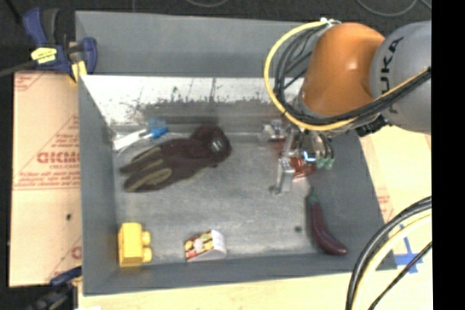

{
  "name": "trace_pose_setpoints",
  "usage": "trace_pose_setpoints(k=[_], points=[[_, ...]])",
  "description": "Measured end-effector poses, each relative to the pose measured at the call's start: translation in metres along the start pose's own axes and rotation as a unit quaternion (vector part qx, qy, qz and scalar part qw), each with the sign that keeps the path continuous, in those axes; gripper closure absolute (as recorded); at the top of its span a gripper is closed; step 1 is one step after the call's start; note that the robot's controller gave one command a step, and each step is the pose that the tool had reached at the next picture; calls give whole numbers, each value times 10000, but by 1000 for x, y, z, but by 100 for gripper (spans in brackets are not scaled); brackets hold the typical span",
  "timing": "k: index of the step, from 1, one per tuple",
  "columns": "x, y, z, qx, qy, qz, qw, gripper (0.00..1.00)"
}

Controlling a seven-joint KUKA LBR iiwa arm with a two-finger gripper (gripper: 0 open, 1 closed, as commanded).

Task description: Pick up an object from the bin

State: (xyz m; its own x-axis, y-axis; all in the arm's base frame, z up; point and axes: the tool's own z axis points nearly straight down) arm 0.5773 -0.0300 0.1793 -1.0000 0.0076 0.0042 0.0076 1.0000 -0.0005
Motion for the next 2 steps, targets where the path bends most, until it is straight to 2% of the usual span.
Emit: trace_pose_setpoints(k=[1, 2], points=[[-2, 0, -5, 3, -40, -2, 10000, 0], [-10, 21, 3, 10, -55, 274, 9996, 0]])
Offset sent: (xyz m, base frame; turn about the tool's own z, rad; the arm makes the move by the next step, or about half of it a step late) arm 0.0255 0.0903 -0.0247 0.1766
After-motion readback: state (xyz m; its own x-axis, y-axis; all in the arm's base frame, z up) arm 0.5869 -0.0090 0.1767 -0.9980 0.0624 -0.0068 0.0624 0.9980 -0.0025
